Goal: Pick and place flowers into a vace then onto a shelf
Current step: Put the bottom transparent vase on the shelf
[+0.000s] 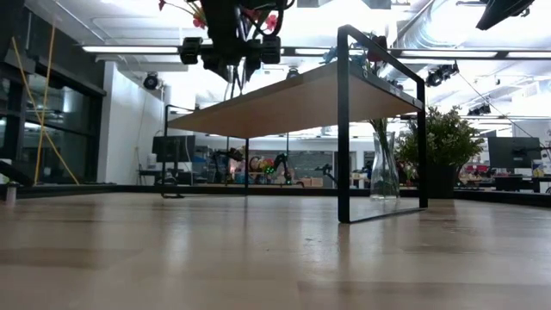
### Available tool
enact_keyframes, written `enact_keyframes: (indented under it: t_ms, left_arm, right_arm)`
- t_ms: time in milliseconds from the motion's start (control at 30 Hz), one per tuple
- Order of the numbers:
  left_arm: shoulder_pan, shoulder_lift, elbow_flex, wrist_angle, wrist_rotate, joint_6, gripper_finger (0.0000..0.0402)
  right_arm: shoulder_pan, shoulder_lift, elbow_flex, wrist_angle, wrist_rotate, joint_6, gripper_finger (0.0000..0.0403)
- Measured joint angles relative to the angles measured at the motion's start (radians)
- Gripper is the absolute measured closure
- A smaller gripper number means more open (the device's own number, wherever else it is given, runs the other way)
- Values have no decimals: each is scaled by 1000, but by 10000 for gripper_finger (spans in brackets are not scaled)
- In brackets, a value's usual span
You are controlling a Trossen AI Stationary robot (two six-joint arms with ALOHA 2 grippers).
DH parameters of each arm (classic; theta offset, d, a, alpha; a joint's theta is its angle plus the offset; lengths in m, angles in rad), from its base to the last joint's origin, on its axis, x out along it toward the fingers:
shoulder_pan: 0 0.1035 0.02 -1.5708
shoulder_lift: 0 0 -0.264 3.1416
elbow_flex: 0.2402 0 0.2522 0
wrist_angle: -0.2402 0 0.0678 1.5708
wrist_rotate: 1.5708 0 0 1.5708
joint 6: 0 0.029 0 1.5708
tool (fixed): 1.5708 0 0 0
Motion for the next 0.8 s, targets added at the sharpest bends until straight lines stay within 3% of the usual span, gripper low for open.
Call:
enact_keyframes:
  t_ms: [267, 800]
  left_arm:
    - [0, 3, -3, -24, 63, -3, 128]
    - [-1, 3, -3, -30, 67, 0, 122]
  right_arm:
    - [0, 0, 0, 0, 0, 0, 221]
    - [0, 0, 0, 0, 0, -3, 222]
